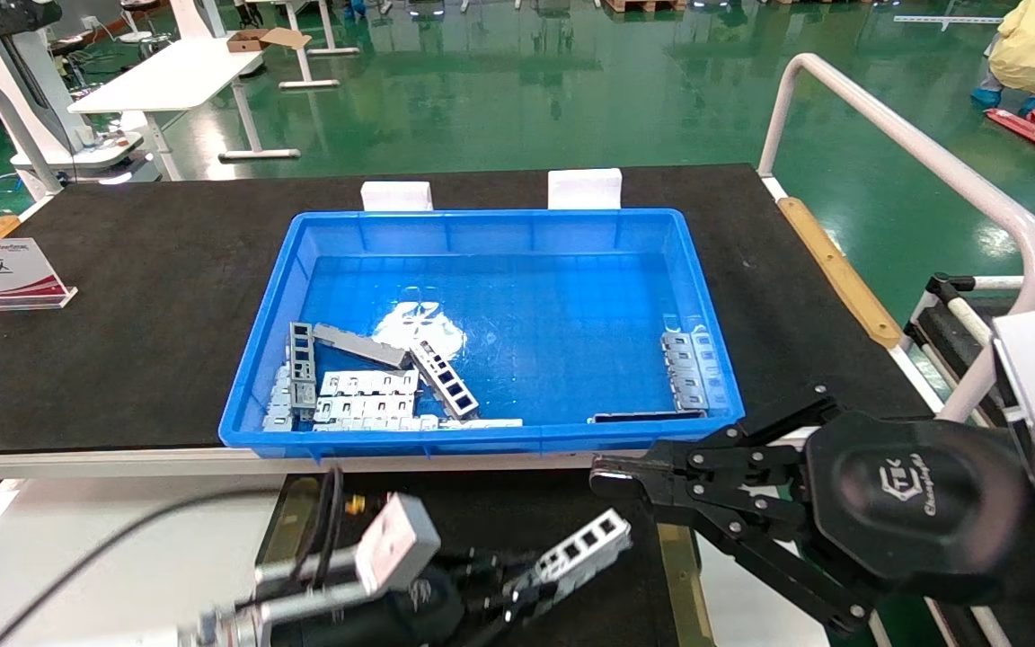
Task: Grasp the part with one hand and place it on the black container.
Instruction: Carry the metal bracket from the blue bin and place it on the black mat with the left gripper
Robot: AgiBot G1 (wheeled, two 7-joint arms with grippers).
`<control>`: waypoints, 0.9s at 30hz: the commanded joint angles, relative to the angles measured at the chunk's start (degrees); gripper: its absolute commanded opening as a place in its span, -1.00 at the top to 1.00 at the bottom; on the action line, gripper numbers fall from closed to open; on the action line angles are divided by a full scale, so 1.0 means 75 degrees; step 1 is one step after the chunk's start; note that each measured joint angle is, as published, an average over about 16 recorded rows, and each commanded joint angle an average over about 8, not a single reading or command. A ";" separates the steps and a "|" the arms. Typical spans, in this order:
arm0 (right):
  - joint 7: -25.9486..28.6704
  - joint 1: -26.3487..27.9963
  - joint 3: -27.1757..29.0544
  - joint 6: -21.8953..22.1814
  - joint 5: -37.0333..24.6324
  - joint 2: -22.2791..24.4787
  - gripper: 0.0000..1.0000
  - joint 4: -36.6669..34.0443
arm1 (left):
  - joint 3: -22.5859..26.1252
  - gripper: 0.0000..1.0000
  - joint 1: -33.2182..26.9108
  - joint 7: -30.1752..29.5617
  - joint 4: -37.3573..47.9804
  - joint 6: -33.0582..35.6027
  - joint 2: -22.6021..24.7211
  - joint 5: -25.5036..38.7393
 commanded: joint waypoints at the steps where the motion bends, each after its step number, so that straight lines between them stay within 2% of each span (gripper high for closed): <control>1: 0.0000 0.0000 0.0000 0.0000 0.0000 0.0000 1.00 0.0000 | 0.0089 1.00 0.0319 -0.0020 -0.0092 -0.0261 -0.0042 0.0000; 11: -0.0001 0.0001 -0.0002 0.0001 0.0002 0.0001 1.00 0.0000 | -0.0040 1.00 0.1223 -0.0354 0.0216 -0.2285 0.0831 -0.0431; 20: -0.0002 0.0001 -0.0004 0.0002 0.0003 0.0002 1.00 0.0000 | -0.0145 1.00 0.1404 -0.0813 0.0733 -0.3868 0.1878 -0.0838; 27: -0.0003 0.0001 -0.0006 0.0002 0.0004 0.0002 1.00 0.0000 | -0.0210 1.00 0.1405 -0.0989 0.1113 -0.4706 0.2513 -0.1007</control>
